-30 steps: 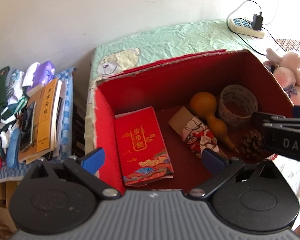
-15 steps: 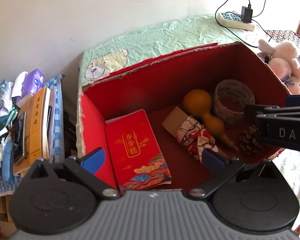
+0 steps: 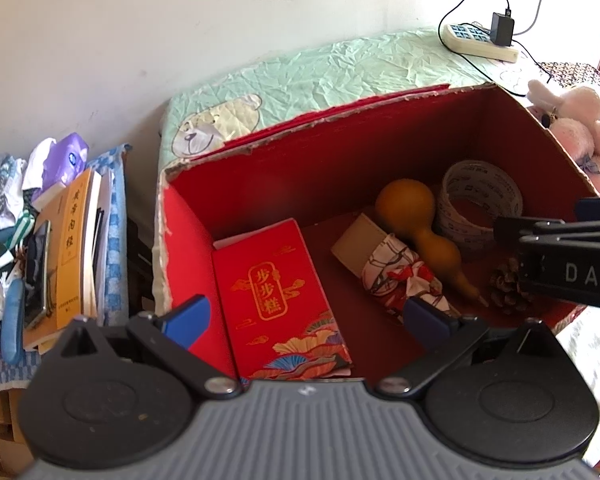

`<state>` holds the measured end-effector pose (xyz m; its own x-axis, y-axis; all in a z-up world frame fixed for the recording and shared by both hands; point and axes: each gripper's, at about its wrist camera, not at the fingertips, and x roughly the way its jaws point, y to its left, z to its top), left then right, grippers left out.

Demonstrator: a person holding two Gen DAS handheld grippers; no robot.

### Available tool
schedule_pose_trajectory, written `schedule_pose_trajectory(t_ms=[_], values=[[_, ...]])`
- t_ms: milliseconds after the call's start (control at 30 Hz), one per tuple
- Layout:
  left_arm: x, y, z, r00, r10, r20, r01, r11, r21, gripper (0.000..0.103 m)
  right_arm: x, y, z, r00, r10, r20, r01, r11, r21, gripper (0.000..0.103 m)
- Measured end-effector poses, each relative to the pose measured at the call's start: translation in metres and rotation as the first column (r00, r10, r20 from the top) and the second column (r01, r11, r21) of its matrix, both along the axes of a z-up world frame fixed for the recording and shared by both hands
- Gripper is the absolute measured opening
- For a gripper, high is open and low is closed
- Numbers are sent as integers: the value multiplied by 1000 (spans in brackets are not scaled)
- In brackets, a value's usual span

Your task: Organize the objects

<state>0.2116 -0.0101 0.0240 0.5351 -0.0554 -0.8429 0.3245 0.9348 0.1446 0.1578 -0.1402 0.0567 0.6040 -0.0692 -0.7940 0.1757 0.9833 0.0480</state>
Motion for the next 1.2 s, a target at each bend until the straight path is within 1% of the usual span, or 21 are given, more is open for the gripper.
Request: schedule_pose_trajectory(t_ms=[500,667,833,1067,1200], values=[[5,4,-5,1000,10,-21,-10,1000,-12,102,0,-6,-13,998,-36,-42,36,999,1,78],[5,3,-5,1000,5,-19,-5,1000,-8,102,-2,-9,-17,997,-49,-56,50,999,21,78],[6,3,-6,1000,6,-26,-6,1000,-8,102,-3,-8,-17,997,-50,-50,51,999,15,78],[7,3,-7,1000,8,-27,-8,1000,-6,102,-4,-11,-15,995,-97,-31,98,994,55,78],[8,3,-7,1000,6,-30,-6,1000,-7,102,-4,-13,-15,994,-106,-29,108,992,70,78]])
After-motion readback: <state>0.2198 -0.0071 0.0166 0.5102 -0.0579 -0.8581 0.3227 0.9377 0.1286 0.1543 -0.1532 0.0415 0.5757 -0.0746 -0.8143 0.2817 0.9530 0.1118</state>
